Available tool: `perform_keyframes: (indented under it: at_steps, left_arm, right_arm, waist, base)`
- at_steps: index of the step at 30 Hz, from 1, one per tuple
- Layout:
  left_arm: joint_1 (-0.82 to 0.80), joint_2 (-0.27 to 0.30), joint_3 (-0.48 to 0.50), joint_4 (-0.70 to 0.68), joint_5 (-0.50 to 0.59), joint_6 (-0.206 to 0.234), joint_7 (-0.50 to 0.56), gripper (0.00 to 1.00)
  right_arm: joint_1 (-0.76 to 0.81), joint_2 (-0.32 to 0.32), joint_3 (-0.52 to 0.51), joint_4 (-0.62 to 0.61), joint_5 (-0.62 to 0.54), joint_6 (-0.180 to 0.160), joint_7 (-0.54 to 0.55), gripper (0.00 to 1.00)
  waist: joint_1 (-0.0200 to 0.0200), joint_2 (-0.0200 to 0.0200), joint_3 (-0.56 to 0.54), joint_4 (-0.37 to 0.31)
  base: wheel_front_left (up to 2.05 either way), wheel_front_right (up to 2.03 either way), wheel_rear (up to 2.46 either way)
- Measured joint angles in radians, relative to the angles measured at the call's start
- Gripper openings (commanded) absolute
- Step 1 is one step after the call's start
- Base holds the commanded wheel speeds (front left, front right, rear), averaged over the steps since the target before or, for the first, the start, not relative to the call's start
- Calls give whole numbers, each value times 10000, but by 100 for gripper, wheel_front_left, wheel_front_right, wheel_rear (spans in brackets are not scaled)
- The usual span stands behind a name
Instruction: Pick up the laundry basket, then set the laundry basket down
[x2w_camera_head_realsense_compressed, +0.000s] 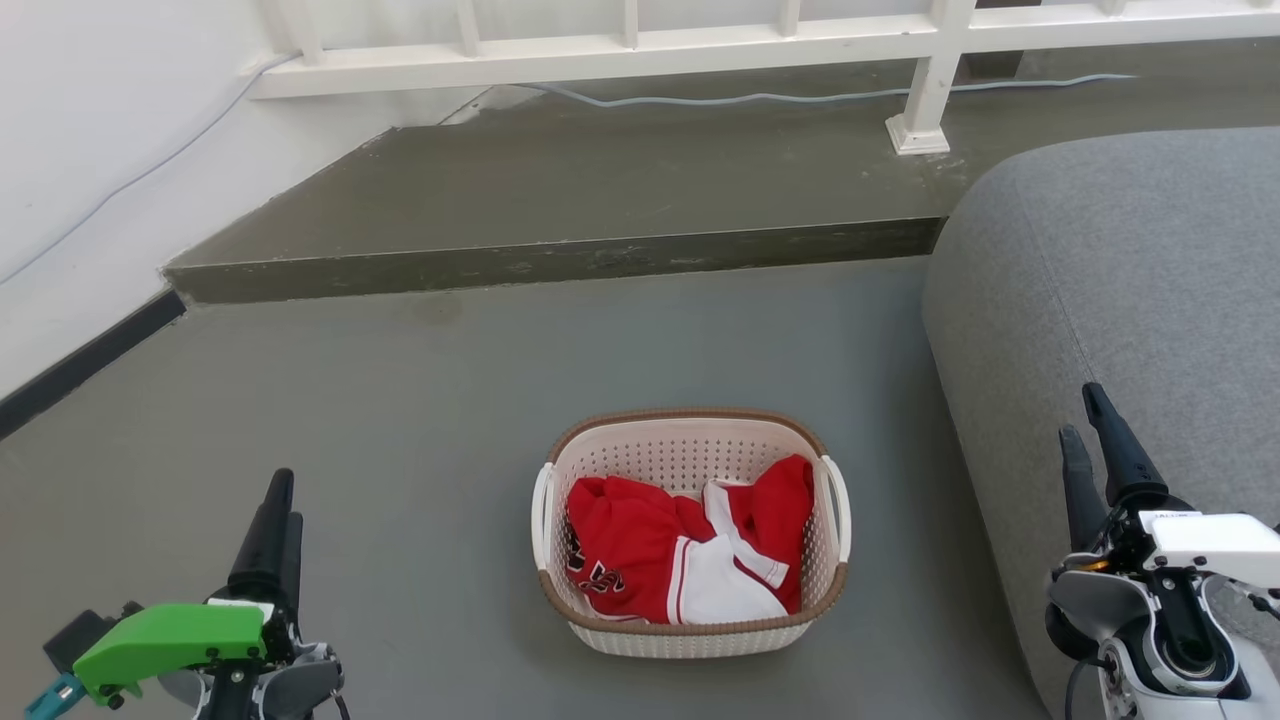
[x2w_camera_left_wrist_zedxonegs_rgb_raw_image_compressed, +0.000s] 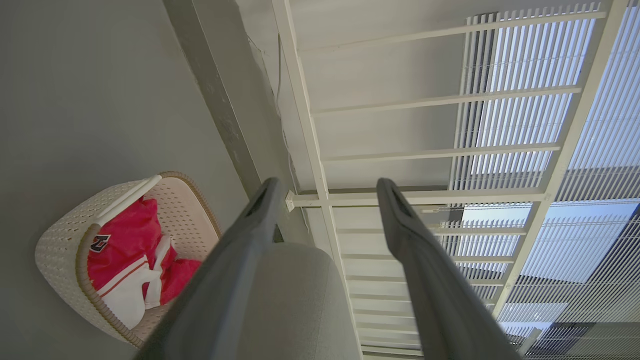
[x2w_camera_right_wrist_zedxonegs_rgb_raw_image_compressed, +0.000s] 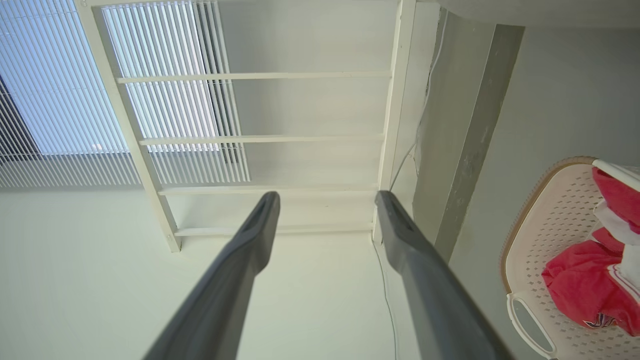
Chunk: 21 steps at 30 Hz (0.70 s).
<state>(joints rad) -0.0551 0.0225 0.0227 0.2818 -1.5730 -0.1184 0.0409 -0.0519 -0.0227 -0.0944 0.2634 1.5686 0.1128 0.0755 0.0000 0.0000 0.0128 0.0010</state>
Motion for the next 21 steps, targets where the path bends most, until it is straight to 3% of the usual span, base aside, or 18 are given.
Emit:
perform_keyframes:
  at_steps: [21]
  left_arm:
    - [-84, 449, -894, -313, 2380, 0, -686, 100]
  right_arm:
    - [-36, -656, 1114, -616, -1718, 4, -842, 100]
  waist:
    - [0, 0, 168, -13]
  base:
    - [0, 0, 0]
